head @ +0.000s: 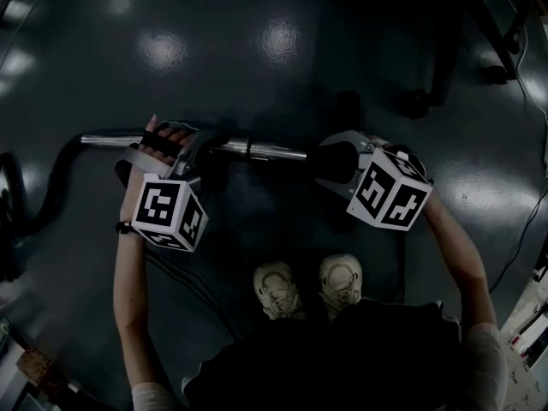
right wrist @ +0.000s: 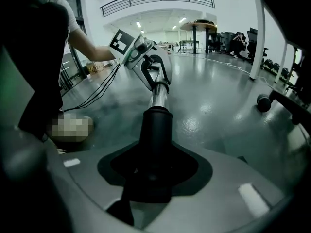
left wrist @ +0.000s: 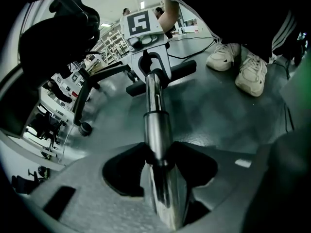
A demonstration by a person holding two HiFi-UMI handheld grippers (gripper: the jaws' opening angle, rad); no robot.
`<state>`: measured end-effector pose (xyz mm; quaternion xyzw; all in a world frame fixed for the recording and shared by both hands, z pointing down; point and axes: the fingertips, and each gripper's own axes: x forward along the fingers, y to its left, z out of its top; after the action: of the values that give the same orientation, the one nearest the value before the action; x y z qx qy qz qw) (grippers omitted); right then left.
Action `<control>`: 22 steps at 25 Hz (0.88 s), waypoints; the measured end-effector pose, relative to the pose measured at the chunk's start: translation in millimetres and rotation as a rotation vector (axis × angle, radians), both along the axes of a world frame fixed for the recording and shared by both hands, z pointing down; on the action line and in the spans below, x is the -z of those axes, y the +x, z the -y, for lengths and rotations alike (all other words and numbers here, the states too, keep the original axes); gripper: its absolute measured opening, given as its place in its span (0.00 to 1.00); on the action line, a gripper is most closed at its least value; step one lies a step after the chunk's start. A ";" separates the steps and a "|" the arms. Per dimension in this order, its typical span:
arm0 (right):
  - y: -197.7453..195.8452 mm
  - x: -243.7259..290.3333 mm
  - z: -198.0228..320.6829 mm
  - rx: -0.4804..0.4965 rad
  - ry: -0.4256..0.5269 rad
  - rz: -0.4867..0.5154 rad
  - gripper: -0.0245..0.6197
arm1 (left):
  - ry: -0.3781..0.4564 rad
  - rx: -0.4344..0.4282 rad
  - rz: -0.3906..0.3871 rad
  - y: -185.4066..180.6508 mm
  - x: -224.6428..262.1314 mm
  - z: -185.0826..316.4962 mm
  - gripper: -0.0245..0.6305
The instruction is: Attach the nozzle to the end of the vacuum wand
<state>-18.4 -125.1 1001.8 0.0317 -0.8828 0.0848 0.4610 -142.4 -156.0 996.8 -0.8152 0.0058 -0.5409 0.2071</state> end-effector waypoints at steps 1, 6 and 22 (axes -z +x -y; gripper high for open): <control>0.3 0.0 0.3 -0.002 0.005 -0.016 0.34 | 0.000 0.000 0.001 -0.2 -0.4 0.0 0.33; 5.6 -1.1 -0.3 0.003 0.034 -0.142 0.34 | 0.003 -0.004 0.003 0.9 -4.0 -1.0 0.33; -9.4 -4.0 11.9 0.073 0.148 -0.418 0.34 | 0.005 0.021 -0.008 6.8 -10.4 0.8 0.33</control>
<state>-27.7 -137.0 1005.8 0.0506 -0.7723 -0.0053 0.6333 -135.6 -156.8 1007.2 -0.8167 0.0166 -0.5397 0.2036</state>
